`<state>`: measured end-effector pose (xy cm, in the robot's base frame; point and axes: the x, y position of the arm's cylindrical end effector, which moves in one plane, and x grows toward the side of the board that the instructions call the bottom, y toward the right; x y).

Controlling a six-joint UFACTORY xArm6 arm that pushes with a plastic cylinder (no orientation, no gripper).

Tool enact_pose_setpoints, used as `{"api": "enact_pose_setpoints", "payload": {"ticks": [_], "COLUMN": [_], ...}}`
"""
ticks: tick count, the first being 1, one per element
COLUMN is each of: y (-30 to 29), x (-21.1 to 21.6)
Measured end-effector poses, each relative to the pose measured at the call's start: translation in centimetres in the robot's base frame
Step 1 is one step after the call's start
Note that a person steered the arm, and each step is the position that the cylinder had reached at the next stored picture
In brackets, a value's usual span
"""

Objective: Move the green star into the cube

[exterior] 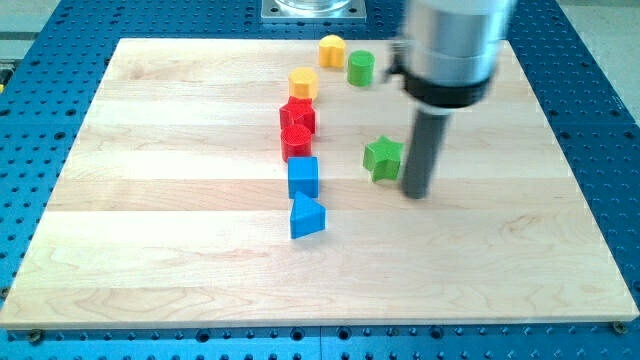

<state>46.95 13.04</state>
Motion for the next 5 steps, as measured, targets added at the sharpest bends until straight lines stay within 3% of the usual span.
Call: {"api": "enact_pose_setpoints", "payload": {"ticks": [1,3,5], "y": [-1.5,-9.3,-5.6], "x": [-2.7,-2.2,-4.6]}}
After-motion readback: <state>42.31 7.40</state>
